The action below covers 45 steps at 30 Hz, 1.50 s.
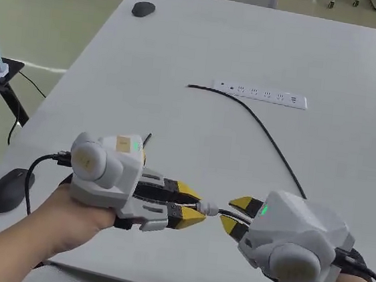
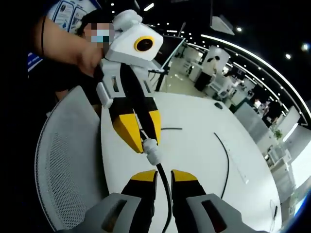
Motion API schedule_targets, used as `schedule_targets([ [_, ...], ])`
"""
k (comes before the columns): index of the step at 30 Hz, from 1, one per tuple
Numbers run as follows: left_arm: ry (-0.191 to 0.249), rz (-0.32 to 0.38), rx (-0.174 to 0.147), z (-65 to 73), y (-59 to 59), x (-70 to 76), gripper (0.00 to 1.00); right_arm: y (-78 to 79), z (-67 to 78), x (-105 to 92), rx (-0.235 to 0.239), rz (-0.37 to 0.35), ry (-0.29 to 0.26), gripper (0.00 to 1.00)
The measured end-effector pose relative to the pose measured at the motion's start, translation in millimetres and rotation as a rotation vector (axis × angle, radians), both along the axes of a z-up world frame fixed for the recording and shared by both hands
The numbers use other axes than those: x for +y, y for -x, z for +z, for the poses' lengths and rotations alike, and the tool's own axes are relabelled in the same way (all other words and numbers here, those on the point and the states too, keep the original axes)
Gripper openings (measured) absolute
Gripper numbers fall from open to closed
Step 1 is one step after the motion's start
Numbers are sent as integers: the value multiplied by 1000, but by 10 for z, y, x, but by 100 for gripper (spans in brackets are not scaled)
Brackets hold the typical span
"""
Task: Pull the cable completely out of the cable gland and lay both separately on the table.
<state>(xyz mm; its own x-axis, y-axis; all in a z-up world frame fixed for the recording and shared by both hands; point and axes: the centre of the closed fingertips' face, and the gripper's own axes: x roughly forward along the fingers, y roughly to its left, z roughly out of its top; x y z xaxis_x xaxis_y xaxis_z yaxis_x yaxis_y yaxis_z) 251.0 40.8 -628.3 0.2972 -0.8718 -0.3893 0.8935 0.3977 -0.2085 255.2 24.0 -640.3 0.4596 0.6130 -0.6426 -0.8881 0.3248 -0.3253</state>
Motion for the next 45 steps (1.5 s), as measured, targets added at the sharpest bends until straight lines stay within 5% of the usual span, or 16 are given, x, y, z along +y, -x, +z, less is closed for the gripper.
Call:
schedule_targets([
  [4, 3, 0, 0, 3, 1, -12, 15, 11, 0, 21, -27, 24, 18, 2],
  [29, 26, 14, -4, 34, 34, -24, 15, -65, -149, -241, 34, -109, 7, 0],
  [35, 22, 9, -9, 39, 52, -39, 15, -95, -207, -341, 95, -215, -71, 0],
  [42, 30, 5, -13, 56, 74, -60, 15, -114, -353, -512, 133, -295, -83, 0],
  [45, 31, 3, -12, 56, 89, -73, 15, -111, -447, -586, 190, -361, -117, 0],
])
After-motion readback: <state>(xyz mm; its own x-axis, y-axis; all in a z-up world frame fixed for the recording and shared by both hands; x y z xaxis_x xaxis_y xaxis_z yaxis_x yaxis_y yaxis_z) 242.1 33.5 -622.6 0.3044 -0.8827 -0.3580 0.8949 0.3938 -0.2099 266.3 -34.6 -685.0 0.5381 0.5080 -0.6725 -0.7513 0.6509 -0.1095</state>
